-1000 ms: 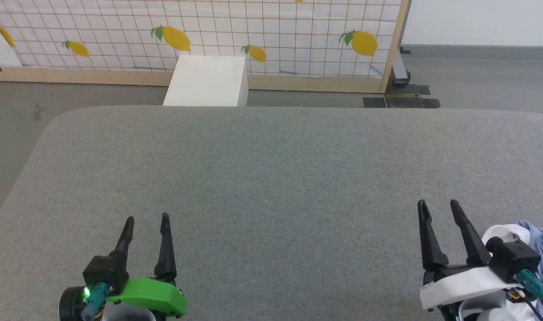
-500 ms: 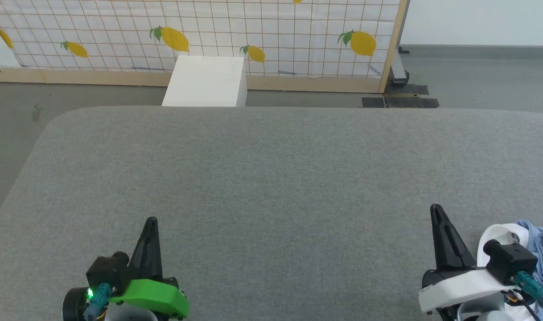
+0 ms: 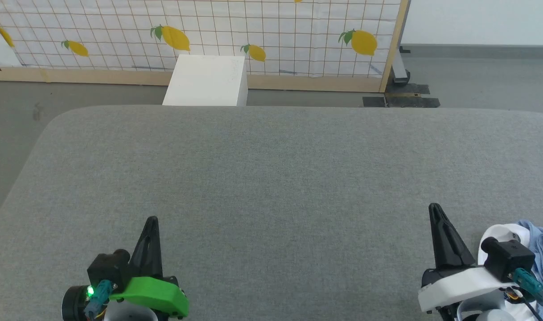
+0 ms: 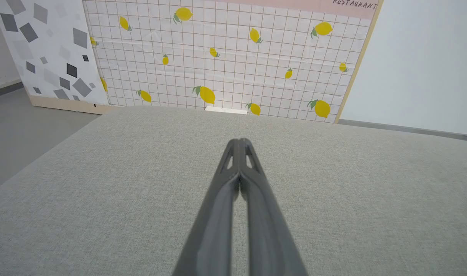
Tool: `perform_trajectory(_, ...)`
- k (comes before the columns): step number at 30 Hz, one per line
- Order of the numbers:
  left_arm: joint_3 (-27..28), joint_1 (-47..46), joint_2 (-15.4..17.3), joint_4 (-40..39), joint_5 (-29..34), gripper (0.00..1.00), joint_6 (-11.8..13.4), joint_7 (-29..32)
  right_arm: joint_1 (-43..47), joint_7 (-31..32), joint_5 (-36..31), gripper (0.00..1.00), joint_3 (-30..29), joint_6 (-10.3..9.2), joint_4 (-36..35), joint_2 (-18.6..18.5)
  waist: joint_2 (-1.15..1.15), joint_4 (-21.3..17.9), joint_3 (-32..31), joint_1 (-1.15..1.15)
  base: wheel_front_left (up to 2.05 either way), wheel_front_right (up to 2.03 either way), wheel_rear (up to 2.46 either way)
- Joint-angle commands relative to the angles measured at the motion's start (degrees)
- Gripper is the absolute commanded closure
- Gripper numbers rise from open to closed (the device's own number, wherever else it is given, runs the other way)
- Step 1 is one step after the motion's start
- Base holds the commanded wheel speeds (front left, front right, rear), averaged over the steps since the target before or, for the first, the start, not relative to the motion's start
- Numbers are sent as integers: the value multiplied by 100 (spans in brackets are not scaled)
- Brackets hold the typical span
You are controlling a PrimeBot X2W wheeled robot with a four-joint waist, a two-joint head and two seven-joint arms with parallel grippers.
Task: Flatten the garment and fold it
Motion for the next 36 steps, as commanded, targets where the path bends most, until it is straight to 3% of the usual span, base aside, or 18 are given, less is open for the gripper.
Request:
perform_trajectory(1,24,-11,-29,-46,105,100,-1,34,-3,50,-89,100,1,-1,-53,0,0,2,1,0,0,0,0)
perform_trajectory(36,90,-32,-84,-291,426,100,-2,442,-9,457,-482,100,-3,-4,-331,1,0,32,29,0,0,0,0)
